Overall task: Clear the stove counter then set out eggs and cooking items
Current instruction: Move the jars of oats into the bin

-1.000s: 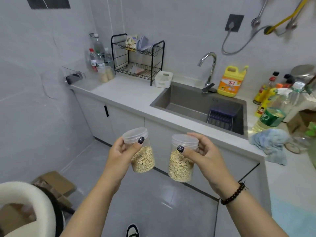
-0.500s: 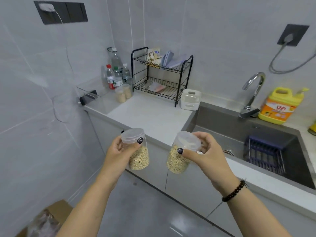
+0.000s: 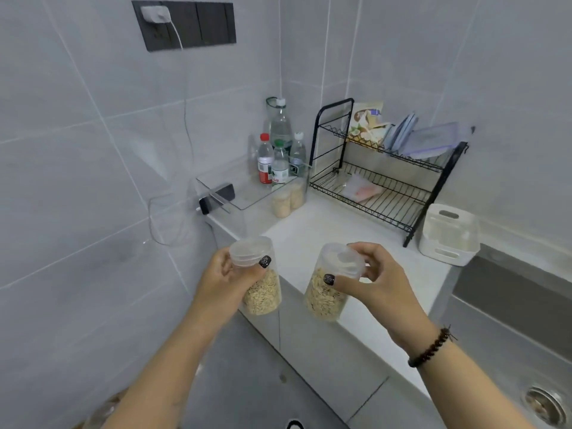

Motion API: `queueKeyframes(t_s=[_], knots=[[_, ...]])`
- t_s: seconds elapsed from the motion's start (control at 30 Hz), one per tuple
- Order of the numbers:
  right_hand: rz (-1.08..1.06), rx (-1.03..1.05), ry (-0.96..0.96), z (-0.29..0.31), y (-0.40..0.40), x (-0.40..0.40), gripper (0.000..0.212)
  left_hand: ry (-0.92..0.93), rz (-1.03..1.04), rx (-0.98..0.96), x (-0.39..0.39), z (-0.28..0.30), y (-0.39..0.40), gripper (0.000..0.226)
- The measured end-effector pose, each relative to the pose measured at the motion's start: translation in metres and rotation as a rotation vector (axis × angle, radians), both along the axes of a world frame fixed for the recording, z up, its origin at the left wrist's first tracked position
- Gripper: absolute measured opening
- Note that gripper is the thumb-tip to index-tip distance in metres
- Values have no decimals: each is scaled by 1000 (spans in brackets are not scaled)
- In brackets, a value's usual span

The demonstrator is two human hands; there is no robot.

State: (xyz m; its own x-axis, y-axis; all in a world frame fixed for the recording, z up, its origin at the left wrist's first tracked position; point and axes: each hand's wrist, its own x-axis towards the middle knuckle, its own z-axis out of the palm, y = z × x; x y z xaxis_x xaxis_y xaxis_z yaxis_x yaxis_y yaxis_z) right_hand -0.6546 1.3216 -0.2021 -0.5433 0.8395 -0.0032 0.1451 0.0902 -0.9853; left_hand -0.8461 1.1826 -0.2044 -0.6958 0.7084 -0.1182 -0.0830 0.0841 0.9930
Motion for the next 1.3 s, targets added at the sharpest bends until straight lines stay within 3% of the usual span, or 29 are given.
queueKeyframes(t_s=[0.1, 0.3, 0.6, 0.83, 1.0, 1.3], knots=[[60, -5, -19, -1, 49, -54, 55, 17, 62, -16, -47, 5, 36, 70], [150, 15, -18, 11, 130, -151, 56, 67, 153, -4, -134, 19, 92, 55], [20, -64, 60, 5, 195, -234, 54, 229, 195, -126, -233, 2, 189, 59], [-153, -46, 50, -7, 246, -299, 56, 301, -3, -342, -328, -44, 286, 67], [-166, -4, -69, -23, 271, -358, 59, 373, -94, -503, -383, -82, 341, 71], [-172, 135, -373, -63, 279, -416, 65, 669, -358, -748, -411, -132, 398, 47]])
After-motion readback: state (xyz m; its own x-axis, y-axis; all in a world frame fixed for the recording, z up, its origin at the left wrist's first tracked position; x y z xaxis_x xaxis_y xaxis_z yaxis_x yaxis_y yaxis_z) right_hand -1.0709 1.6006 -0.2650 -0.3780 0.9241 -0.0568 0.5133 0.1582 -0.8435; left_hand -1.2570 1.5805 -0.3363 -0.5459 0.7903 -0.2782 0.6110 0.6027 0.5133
